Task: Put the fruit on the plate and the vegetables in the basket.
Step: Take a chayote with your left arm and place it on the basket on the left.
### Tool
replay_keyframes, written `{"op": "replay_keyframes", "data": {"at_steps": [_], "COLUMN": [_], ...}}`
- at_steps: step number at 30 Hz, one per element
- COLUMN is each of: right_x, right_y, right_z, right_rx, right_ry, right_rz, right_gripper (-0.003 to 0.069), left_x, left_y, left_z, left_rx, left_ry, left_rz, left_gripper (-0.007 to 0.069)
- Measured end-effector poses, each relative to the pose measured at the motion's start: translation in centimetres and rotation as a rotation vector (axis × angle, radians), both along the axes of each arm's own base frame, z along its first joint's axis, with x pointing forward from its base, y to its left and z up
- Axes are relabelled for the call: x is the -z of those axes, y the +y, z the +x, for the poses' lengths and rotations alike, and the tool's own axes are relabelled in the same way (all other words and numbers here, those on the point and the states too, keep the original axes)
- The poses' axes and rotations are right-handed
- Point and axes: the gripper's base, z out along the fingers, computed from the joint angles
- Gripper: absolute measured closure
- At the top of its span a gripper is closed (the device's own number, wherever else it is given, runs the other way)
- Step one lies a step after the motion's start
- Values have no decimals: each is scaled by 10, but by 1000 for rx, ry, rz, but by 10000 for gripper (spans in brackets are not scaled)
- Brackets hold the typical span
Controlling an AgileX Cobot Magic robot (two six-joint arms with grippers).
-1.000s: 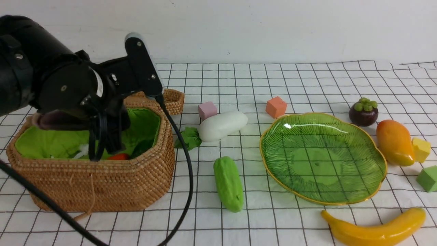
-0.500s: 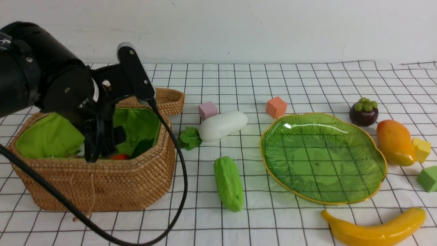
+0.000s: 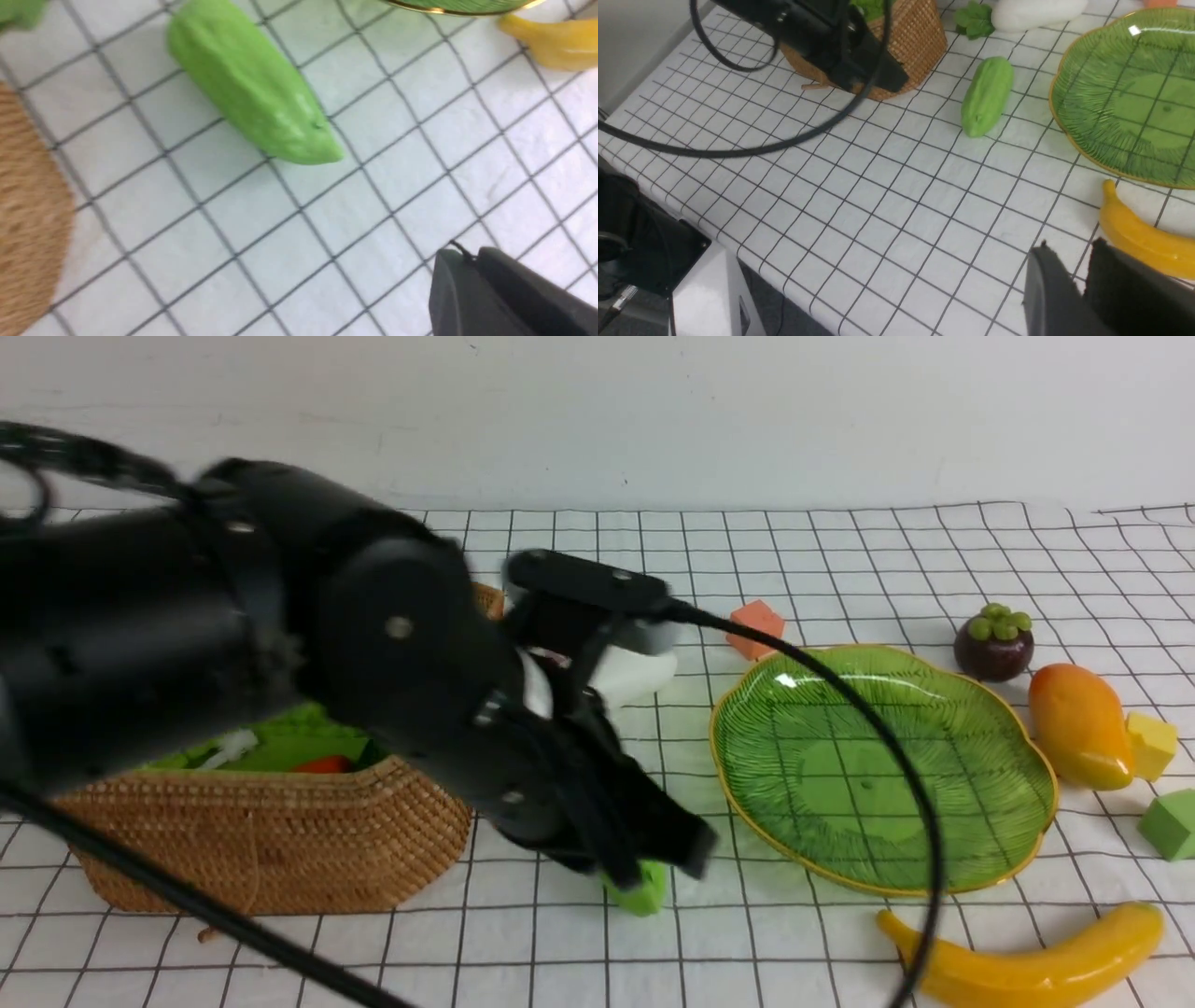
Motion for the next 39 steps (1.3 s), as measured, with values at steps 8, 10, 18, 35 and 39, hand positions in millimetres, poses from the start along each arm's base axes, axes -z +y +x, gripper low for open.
{"op": "replay_keyframes", "data": {"at_steps": [8, 10, 18, 35, 39], "right_x": [1, 1, 1, 1, 1], "right_y": [2, 2, 3, 3, 2], "right_z": [-3, -3, -5, -5, -4], "right_rx": [-46, -55, -86, -97, -90], "right_ry": [-2, 2, -12, -20, -28], "right_rz": [-14, -14, -29, -36, -39], "right_gripper": [508, 506, 506, 499, 497], "left_x": [42, 53, 100, 58, -29], "left_y": [-56, -59, -58, -62, -55], "left_z": [60, 74, 115, 93, 60], "left_rx": [-138, -222, -390, -306, -125], "left_ry": [109, 126, 52, 40, -128], "left_rz": [143, 168, 291, 392, 302], "left_gripper": [272, 177, -35, 180, 180]}}
